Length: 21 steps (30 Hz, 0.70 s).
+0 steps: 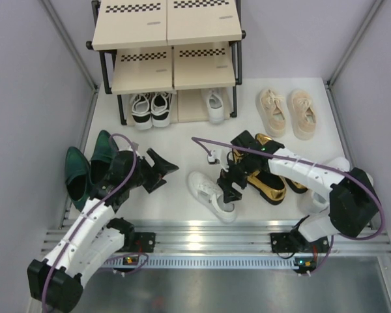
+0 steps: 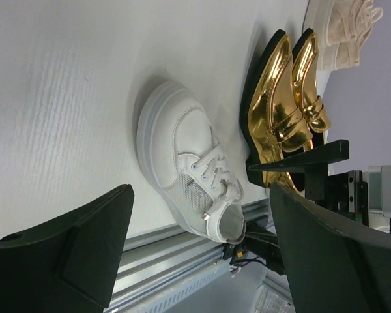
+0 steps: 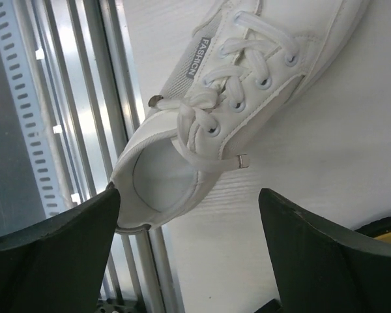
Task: Place and organize the shoes onto the shoe shelf
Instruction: Pick up the shoe at the center of the board.
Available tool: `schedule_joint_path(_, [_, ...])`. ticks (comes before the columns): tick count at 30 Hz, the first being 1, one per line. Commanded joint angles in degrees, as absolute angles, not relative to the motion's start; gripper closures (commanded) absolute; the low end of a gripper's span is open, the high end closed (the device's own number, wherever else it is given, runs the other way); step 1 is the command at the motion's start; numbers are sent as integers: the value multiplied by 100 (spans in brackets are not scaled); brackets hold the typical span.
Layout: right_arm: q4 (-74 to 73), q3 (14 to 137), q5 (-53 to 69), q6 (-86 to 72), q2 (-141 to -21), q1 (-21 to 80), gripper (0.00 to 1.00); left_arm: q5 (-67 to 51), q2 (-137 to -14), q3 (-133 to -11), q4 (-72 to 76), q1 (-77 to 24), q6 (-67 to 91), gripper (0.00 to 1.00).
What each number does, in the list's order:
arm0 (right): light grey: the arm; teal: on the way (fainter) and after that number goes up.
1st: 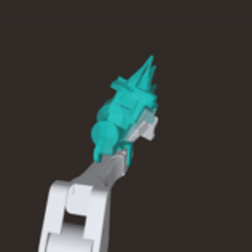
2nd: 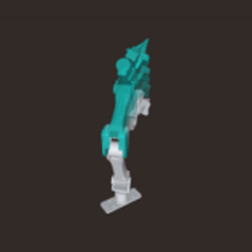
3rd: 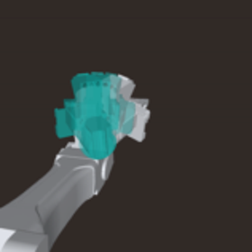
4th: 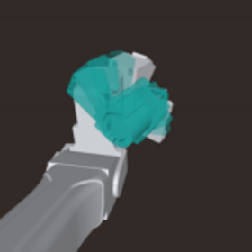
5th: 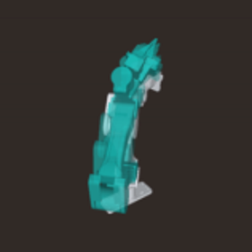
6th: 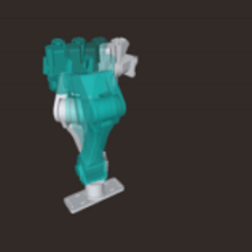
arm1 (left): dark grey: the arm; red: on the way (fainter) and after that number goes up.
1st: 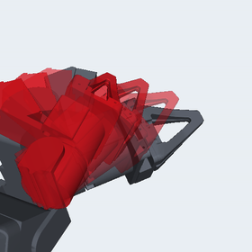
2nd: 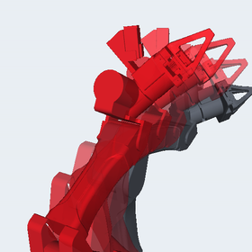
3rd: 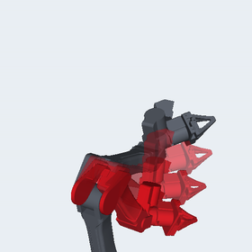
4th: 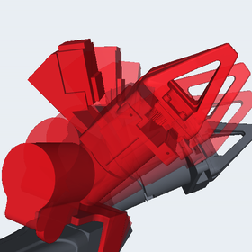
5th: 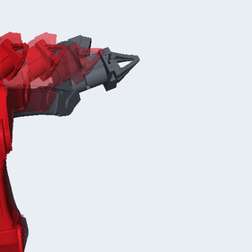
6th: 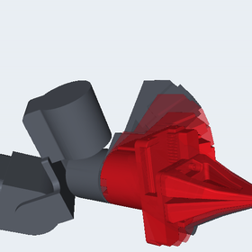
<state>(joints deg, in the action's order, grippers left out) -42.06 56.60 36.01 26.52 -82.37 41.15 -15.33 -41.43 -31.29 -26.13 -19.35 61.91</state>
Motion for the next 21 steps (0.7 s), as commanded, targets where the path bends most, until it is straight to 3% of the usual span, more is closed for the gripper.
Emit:
schedule_joint_path(1, [-3375, 5643, 3068, 1706, -8287, 4455, 13, -1407, -4289, -3103, -2162, -2222, 6433, 10])
schedule_joint_path(5, [-3059, 5581, 2402, 1407, -8569, 4623, 18, -1020, -4342, -3067, -2162, -2610, 6679, 11])
schedule_joint_path(8, [-2988, 5756, 2355, 1345, -8955, 4684, 28, -704, -4289, -2927, -2136, -2873, 6943, 11])
schedule_joint_path(11, [-2953, 5932, 2609, 1144, -9272, 4737, 51, -510, -4333, -2725, -1996, -3137, 7180, 11])
schedule_joint_path(12, [-2979, 5985, 2697, 1108, -9316, 4737, 73, -458, -4359, -2620, -1865, -3268, 7294, 11])
schedule_joint_path(14, [-2927, 6081, 2899, 1029, -9220, 4720, 98, -413, -4499, -2514, -1610, -3409, 7356, 11])
schedule_joint_path(21, [-3058, 6679, 4006, 782, -8877, 4115, 100, -589, -4913, -2127, 156, -3849, 7295, 10])
